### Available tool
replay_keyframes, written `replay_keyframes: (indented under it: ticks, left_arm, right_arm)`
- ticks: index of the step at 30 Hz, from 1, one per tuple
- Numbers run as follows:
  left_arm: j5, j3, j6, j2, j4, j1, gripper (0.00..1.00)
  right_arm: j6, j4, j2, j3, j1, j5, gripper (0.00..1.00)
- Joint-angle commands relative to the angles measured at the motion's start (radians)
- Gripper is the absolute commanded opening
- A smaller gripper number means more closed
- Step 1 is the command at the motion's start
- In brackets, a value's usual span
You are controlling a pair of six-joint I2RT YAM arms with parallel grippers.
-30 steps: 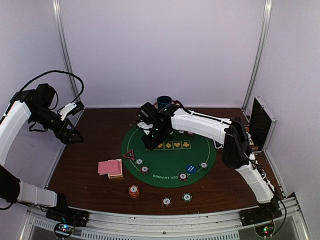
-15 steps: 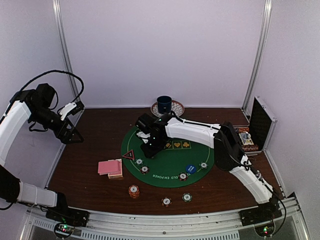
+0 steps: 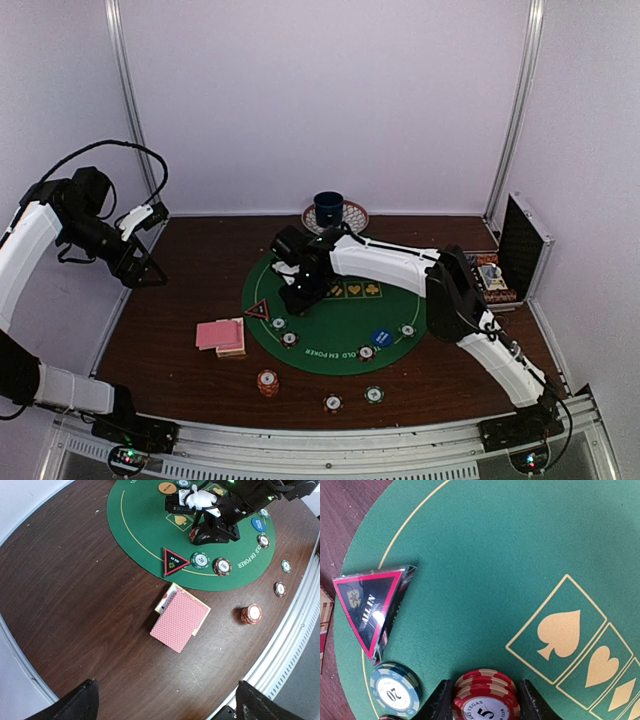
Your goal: Distribute texas hold em gaming equipment
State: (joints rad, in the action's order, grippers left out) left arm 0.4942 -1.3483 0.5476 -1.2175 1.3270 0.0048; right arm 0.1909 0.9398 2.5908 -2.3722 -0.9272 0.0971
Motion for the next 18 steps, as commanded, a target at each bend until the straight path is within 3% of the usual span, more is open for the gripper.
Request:
replay_keyframes:
  ticks: [1,11,18]
  left_arm:
    - [0.014,-0.003,0.013,0.007,-0.012,-0.001,0.98]
    - [0.016,-0.002,0.014,0.002,-0.012,-0.001,0.98]
    - [0.017,-0.005,0.012,-0.001,-0.012,-0.002,0.98]
  right_arm:
    - [0.019,-0.016,0.032,-0.042,-0.008,0.026,0.16]
    - [0.031,-0.025,0.064,-0.075,-0.007,0.041,0.22]
    - [0.027,-0.001,0.055,-0.09,-0.007,0.028,0.61]
